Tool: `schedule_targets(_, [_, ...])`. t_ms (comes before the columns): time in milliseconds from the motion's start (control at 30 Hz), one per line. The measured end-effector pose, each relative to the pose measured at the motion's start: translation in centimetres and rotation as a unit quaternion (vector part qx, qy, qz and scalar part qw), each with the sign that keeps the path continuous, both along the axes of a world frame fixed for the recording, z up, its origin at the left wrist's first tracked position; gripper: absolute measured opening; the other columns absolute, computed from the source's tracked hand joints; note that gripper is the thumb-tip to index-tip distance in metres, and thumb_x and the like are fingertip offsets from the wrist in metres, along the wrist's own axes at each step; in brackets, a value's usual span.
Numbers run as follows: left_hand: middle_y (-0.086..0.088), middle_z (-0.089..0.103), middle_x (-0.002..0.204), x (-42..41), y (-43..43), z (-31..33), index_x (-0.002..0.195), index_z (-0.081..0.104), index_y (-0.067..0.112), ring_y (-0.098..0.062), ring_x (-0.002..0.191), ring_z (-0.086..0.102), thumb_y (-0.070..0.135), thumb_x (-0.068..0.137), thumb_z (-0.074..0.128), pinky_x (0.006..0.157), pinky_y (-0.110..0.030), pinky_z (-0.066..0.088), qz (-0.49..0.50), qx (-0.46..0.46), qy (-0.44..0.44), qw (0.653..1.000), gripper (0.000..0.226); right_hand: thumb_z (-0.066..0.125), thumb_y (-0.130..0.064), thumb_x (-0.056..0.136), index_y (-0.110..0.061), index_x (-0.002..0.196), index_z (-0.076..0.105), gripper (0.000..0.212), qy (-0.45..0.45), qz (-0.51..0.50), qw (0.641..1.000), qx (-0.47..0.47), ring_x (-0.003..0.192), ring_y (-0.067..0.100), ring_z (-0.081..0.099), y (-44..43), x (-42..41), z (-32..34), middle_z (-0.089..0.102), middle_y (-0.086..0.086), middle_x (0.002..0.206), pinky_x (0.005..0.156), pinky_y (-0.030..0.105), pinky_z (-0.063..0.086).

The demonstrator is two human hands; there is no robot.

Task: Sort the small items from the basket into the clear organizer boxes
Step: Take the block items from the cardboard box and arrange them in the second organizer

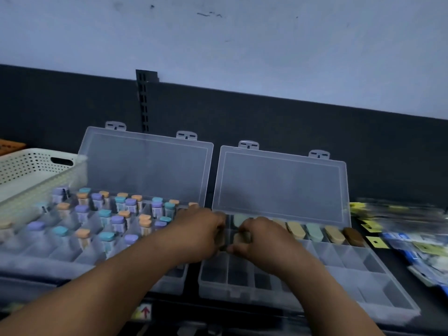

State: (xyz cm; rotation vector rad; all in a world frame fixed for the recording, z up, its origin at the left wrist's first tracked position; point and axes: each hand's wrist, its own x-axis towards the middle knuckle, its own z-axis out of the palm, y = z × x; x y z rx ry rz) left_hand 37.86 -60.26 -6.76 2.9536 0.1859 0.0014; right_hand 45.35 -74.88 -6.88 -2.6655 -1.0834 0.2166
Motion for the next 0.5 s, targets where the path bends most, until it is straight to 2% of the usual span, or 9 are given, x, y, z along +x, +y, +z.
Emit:
schedule_targets(67, [0.003, 0.057, 0.094, -0.3, 0.0, -0.1, 0.088, 0.055, 0.036, -0.022, 0.098, 0.054, 0.032, 0.080, 0.063, 0.086, -0.038, 0.045, 0.016, -0.006, -0.029, 0.999, 0.012, 0.066, -0.052, 0.082, -0.023, 0.101, 0.061, 0.035, 0.000, -0.002, 1.000, 0.025, 0.088, 0.017, 0.055, -0.1, 0.1, 0.2, 0.057, 0.000, 0.101, 0.070, 0.029, 0.042])
schedule_targets(100, [0.001, 0.059, 0.101, -0.6, 0.1, -0.2, 0.095, 0.059, 0.033, -0.023, 0.103, 0.054, 0.035, 0.081, 0.064, 0.089, -0.037, 0.044, 0.029, -0.008, -0.046, 0.998, 0.015, 0.065, -0.051, 0.083, -0.023, 0.107, 0.061, 0.037, -0.008, 0.000, 0.999, 0.037, 0.093, 0.018, 0.056, 0.0, 0.1, 0.4, 0.058, 0.001, 0.106, 0.073, 0.030, 0.043])
schedule_targets(167, [-0.002, 0.056, 0.118, -1.4, 0.4, -0.1, 0.117, 0.058, 0.029, -0.024, 0.115, 0.048, 0.042, 0.081, 0.065, 0.096, -0.036, 0.040, 0.066, -0.012, -0.069, 0.995, 0.039, 0.062, -0.050, 0.087, -0.023, 0.117, 0.059, 0.041, -0.034, 0.012, 0.998, 0.055, 0.101, 0.019, 0.054, 0.4, -0.1, 0.7, 0.056, 0.002, 0.115, 0.081, 0.031, 0.044])
schedule_targets(233, [-0.002, 0.045, 0.138, -2.4, 0.9, 0.2, 0.134, 0.046, 0.028, -0.024, 0.129, 0.037, 0.047, 0.083, 0.063, 0.106, -0.037, 0.033, 0.091, -0.001, -0.097, 0.991, 0.057, 0.060, -0.049, 0.088, -0.024, 0.124, 0.056, 0.044, -0.053, 0.030, 0.996, 0.070, 0.112, 0.020, 0.049, 1.1, -0.5, 0.9, 0.052, 0.002, 0.124, 0.093, 0.033, 0.043])
schedule_targets(300, [-0.001, 0.027, 0.153, -3.8, 1.6, 0.7, 0.144, 0.031, 0.029, -0.022, 0.141, 0.021, 0.054, 0.086, 0.055, 0.114, -0.038, 0.023, 0.117, 0.035, -0.122, 0.985, 0.068, 0.059, -0.050, 0.089, -0.025, 0.137, 0.045, 0.056, -0.069, 0.051, 0.994, 0.071, 0.127, 0.023, 0.039, 2.1, -1.2, 1.0, 0.044, 0.002, 0.138, 0.106, 0.037, 0.036])
schedule_targets(400, [-0.001, 0.010, 0.160, -6.1, 3.4, 1.4, 0.150, 0.018, 0.029, -0.022, 0.147, 0.005, 0.060, 0.088, 0.048, 0.116, -0.043, 0.014, 0.151, 0.087, -0.144, 0.974, 0.075, 0.055, -0.056, 0.089, -0.030, 0.150, 0.023, 0.074, -0.089, 0.079, 0.991, 0.052, 0.144, 0.025, 0.017, 4.2, -2.5, 1.2, 0.020, 0.002, 0.158, 0.118, 0.042, 0.021])
schedule_targets(500, [-0.001, 0.003, 0.161, -9.2, 5.9, 1.9, 0.151, 0.010, 0.030, -0.023, 0.147, -0.001, 0.064, 0.088, 0.043, 0.116, -0.044, 0.010, 0.194, 0.111, -0.136, 0.965, 0.079, 0.053, -0.058, 0.089, -0.032, 0.152, 0.014, 0.079, -0.100, 0.102, 0.989, 0.046, 0.148, 0.024, 0.004, 7.1, -4.4, 1.6, 0.005, -0.001, 0.162, 0.120, 0.044, 0.013])
